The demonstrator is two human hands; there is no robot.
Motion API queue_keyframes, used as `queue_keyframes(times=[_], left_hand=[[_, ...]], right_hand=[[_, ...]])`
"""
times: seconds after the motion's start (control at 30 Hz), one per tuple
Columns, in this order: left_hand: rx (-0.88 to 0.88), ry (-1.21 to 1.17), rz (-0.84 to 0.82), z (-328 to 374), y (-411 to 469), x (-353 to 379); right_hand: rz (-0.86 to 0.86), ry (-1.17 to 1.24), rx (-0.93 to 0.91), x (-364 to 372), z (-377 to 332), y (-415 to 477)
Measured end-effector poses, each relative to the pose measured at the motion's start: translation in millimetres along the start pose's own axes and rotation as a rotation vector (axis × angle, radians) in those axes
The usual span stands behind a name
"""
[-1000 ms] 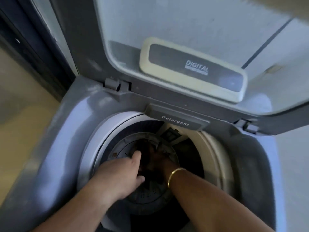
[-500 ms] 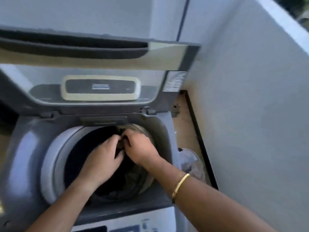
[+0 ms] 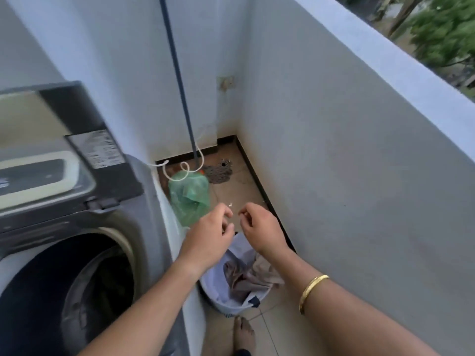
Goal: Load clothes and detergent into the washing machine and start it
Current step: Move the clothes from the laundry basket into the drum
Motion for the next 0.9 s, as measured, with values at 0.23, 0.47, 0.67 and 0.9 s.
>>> queue_keyframes(times=[0.23, 0.47, 0.67, 0.9], left_hand=[[-0.207, 0.049, -0.330, -71.0, 102.2, 163.4], [-0.373, 0.073, -0.546, -188.0, 133.6, 309.7], [-0.480, -0.007, -0.633, -262.2, 110.9, 378.0], [-0.597, -0.093, -0.639, -278.5, 88.7, 373.2]], right_hand=[[-0.308, -0.161, 0.199, 96.9, 162.7, 29.1], [-0.561, -0.345, 0.263, 231.5, 283.6, 47.6], [-0.776, -0.501, 0.382, 318.3, 364.3, 47.6], [-0.817, -0.473, 0.435, 303.1, 346.4, 42.3]])
Point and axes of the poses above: each hand's wrist, its own y-axis towards the middle knuckle, its own x-axis out of the palm, z = x × y, the point moved 6 cm from there along y, towards the middle knuckle, and after that the axes turned 7 degrees about -z, right-handed, at the moved point
